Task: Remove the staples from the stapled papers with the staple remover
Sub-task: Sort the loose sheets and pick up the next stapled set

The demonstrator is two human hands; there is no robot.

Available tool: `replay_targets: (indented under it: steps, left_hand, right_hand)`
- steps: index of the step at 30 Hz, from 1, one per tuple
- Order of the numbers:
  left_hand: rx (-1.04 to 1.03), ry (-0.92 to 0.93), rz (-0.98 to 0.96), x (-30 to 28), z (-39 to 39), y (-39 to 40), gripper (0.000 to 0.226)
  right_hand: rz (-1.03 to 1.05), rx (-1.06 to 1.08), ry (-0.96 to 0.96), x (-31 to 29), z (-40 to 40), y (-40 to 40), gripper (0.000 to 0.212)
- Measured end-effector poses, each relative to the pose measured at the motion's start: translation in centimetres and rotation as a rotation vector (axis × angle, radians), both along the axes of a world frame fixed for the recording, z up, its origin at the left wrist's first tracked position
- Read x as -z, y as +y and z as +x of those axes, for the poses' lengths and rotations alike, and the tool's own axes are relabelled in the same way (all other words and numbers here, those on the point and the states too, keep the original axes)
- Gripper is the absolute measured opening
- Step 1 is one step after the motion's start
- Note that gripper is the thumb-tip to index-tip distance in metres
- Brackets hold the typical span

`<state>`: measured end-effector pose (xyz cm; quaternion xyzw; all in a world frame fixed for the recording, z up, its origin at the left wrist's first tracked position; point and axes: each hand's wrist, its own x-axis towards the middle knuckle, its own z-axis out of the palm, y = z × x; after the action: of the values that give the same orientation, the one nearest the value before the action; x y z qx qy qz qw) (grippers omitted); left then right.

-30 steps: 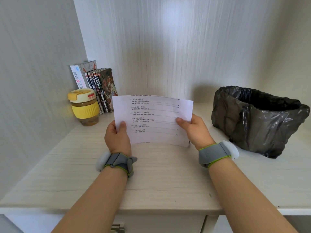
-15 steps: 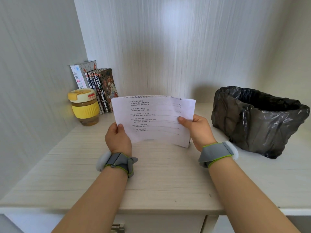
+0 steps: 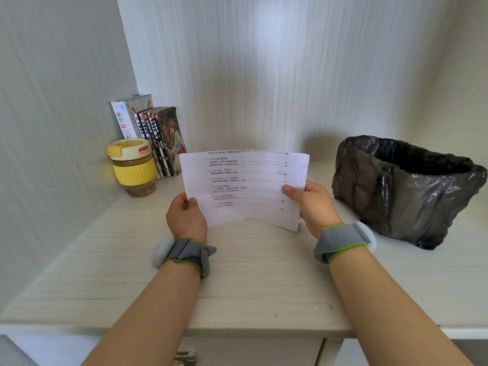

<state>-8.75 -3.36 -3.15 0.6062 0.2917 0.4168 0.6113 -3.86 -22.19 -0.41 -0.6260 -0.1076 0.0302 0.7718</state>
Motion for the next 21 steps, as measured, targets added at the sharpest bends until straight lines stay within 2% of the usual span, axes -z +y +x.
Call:
replay_targets:
  steps: [4, 9, 14, 18, 21]
  left_hand:
    - [0.009, 0.013, 0.009, -0.03, -0.03, 0.01, 0.026]
    - [0.033, 0.016, 0.006, -0.01, 0.0, 0.02, 0.024]
    - [0.056, -0.003, 0.011, 0.03, -0.01, 0.09, 0.024]
    - [0.071, -0.096, 0.02, -0.14, -0.17, -0.17, 0.023]
    - [0.102, -0.07, 0.017, -0.05, -0.04, -0.14, 0.024]
  right_hand:
    - [0.023, -0.004, -0.042, -0.41, -0.33, -0.1, 0.015]
    - [0.151, 0.066, -0.131, -0.85, -0.44, -0.2, 0.017]
    - [0.148, 0.131, -0.146, -0.71, -0.28, 0.02, 0.017]
    - [0.153, 0.142, -0.147, -0.64, -0.12, -0.09, 0.017]
    - [0.138, 0.132, -0.132, -0.57, -0.1, -0.12, 0.016]
